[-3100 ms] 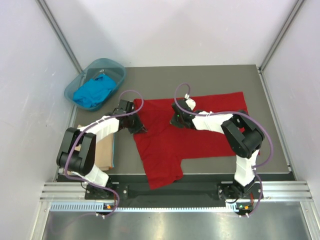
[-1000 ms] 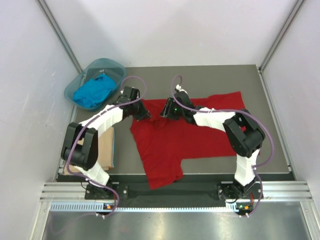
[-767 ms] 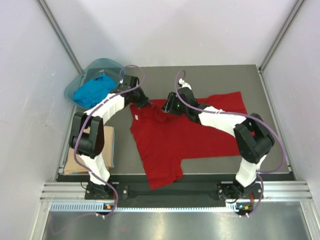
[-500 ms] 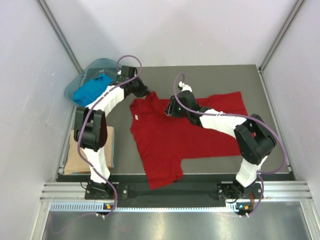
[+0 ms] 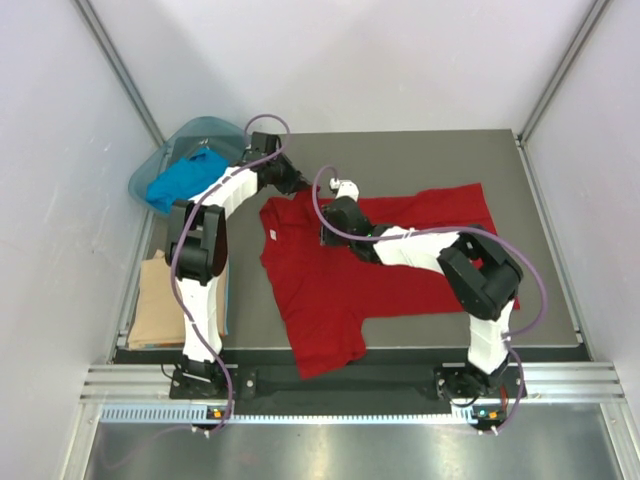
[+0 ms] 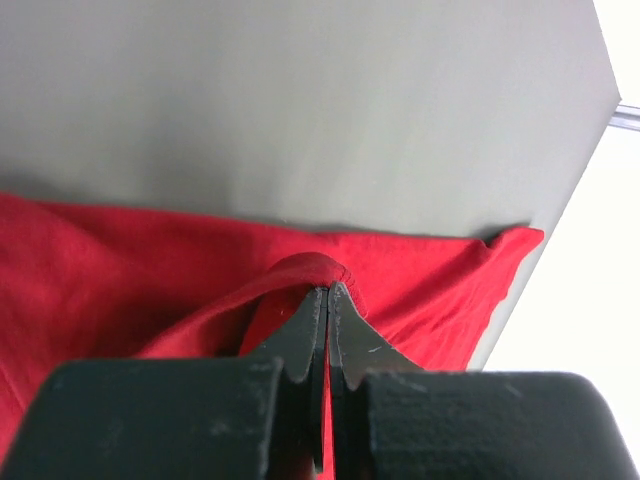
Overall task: Fold and stack the t-shirts
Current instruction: Fold the tshirt
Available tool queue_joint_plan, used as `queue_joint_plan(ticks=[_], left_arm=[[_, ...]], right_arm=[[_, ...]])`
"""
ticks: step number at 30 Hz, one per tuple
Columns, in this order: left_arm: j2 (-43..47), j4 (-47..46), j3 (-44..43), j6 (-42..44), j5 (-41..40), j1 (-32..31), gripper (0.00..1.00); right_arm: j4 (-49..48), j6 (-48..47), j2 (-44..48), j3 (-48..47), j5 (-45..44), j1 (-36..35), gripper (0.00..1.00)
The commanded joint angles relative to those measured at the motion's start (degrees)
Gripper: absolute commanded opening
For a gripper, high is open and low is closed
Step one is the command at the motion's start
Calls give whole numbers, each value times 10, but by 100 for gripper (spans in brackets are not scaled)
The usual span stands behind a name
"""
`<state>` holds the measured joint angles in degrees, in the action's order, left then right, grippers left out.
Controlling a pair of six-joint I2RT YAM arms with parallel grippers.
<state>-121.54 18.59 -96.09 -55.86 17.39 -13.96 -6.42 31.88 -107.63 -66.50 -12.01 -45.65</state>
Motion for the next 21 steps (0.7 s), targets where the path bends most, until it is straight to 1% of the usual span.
queue_joint_plan(ticks=[1, 8, 10, 13, 21], left_arm=[[-19, -25, -31, 1, 25, 9, 0], [-48, -32, -33, -7, 44, 15, 0], [-54, -31, -38, -16, 53, 20, 0], [-63, -36, -39, -30, 72, 25, 0], [-72, -39, -42, -37, 85, 37, 0]], right_arm=[[-24, -23, -26, -45, -42, -13, 31], [0, -39, -81, -113, -72, -23, 32], [0, -43, -92, -121, -96, -28, 32], [2, -45, -111, -140, -100, -32, 32], [43, -27, -151, -181, -137, -41, 32]])
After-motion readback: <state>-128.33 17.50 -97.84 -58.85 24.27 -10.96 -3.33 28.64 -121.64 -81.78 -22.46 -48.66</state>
